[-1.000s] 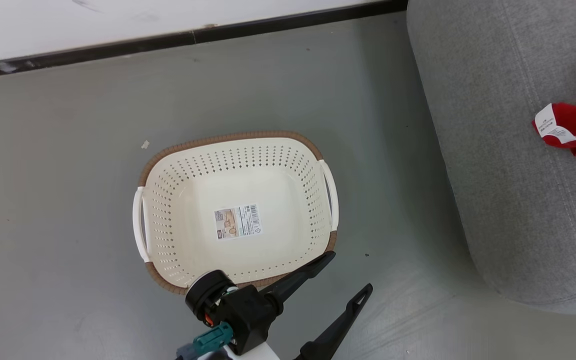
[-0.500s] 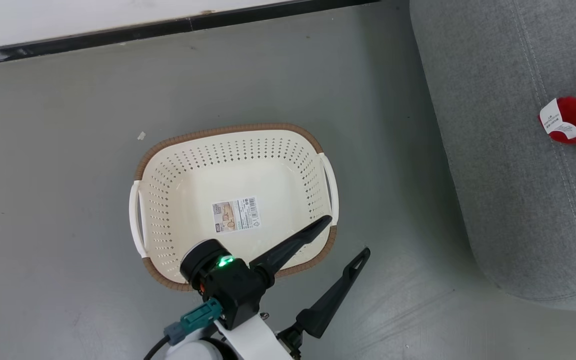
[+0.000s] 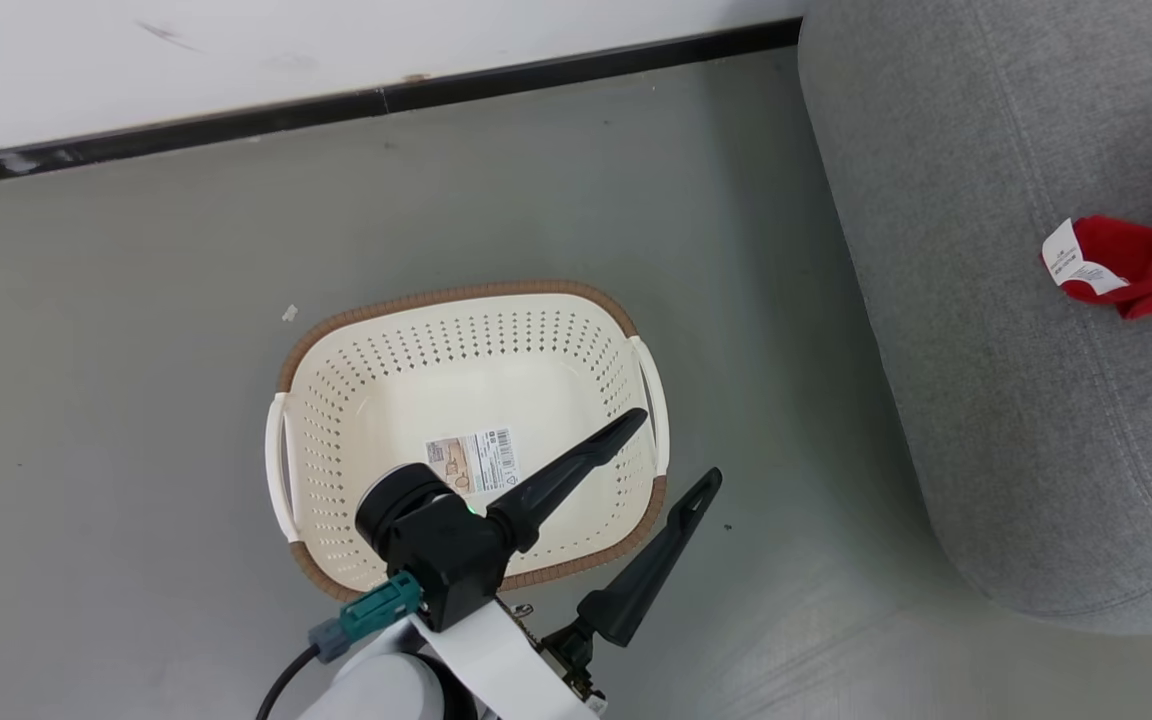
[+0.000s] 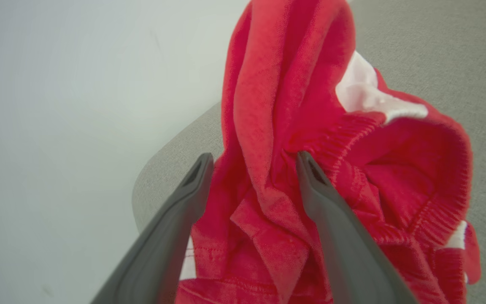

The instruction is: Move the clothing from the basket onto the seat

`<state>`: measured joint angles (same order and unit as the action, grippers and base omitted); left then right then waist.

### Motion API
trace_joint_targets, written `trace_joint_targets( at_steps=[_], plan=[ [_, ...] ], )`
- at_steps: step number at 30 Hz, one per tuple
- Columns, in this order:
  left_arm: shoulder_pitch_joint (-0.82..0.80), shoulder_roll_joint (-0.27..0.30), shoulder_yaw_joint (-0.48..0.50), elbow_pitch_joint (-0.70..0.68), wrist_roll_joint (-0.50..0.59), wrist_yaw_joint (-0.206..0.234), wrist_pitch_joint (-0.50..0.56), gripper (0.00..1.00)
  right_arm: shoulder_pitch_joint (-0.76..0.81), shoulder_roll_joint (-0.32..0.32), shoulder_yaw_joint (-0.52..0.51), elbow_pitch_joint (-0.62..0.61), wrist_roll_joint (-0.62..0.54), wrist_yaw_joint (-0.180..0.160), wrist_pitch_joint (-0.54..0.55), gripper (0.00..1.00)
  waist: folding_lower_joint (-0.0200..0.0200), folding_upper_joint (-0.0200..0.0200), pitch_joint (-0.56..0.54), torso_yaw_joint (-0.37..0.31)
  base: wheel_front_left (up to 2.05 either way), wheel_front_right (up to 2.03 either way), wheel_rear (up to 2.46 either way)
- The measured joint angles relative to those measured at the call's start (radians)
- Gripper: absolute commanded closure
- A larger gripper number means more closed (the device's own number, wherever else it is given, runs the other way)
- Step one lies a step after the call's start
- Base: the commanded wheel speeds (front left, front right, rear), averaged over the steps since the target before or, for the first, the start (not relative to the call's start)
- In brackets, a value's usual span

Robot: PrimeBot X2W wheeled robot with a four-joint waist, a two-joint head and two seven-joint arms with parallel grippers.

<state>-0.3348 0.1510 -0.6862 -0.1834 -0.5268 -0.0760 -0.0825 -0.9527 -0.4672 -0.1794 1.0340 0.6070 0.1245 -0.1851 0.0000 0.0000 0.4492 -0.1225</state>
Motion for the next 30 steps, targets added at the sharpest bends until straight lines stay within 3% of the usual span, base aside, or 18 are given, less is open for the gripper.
trace_joint_targets(
  at_steps=[16,30],
  plan=[
    [0.031,-0.011,0.075,0.117,-0.07,-0.006,-0.079,0.0,0.184,0.032,0.193,-0.186,-0.006,0.0,-0.037,0.0,0.0,0.0,-0.127,-0.012,0.0,0.0,0.0],
    [0.11,0.015,0.167,0.197,-0.093,0.053,-0.12,0.0,0.381,0.123,0.368,-0.351,-0.1,0.0,-0.063,0.0,0.0,0.0,-0.248,0.003,0.0,0.0,0.0]
  ],
)
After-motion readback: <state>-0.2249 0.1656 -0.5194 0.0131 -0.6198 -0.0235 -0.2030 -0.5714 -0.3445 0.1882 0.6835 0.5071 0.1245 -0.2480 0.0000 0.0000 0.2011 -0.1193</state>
